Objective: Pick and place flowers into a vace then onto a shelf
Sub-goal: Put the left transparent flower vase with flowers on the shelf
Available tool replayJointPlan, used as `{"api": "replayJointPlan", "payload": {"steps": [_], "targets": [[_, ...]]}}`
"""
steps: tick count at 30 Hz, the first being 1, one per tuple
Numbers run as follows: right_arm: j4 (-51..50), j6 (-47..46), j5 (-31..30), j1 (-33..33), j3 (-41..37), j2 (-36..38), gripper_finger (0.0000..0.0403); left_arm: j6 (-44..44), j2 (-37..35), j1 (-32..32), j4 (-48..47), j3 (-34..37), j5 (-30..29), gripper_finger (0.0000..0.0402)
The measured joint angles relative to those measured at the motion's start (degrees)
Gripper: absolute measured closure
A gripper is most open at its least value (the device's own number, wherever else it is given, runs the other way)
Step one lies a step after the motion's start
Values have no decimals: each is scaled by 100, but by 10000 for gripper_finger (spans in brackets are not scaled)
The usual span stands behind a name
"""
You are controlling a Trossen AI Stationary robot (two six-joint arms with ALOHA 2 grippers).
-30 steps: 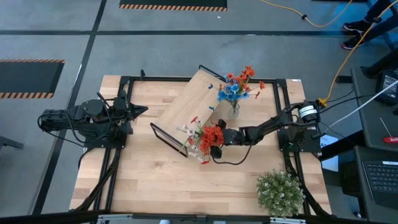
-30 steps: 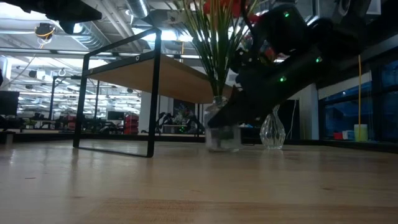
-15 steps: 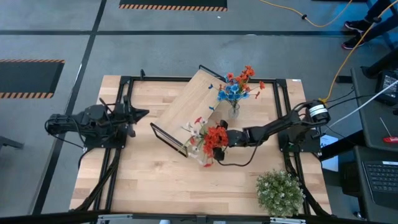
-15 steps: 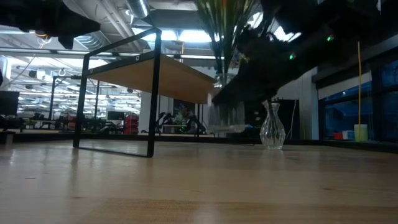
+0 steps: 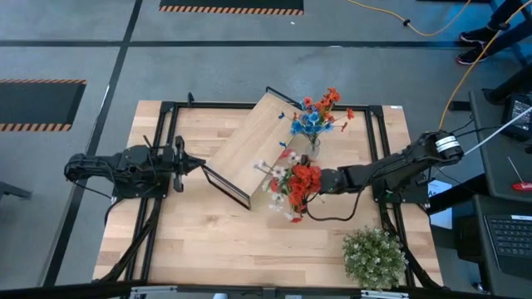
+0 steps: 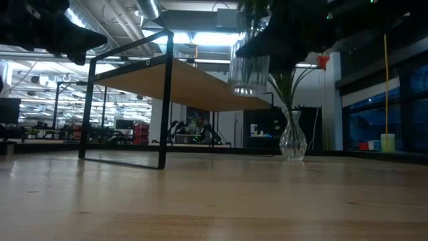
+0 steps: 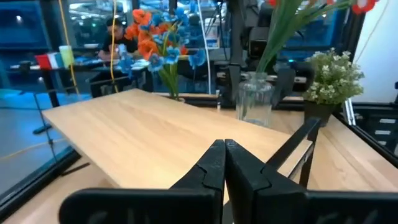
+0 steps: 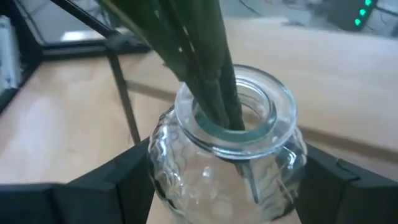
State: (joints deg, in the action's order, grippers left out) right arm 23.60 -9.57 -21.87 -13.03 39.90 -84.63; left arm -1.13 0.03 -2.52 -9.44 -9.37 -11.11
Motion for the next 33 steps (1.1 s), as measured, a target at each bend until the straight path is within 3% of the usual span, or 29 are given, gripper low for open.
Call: {"api": "replayJointPlan", "payload": {"steps": [7,10,18,26,33], "targets": [[265,226,267,2,41,349,118,-31,0,0,158,176,215,398],[45,324,391,10,180,351,118,79,0,0,261,249,430,398],[-745,576,520,147,933,342,118,-11,-2,0,654,602,309,398],[-805,687,586,362,1171,342,118,15,-2,-1,613,619,608,398],[-797,796,605,539,1352,225,118,-4,-2,-6,647,619,319,397]]}}
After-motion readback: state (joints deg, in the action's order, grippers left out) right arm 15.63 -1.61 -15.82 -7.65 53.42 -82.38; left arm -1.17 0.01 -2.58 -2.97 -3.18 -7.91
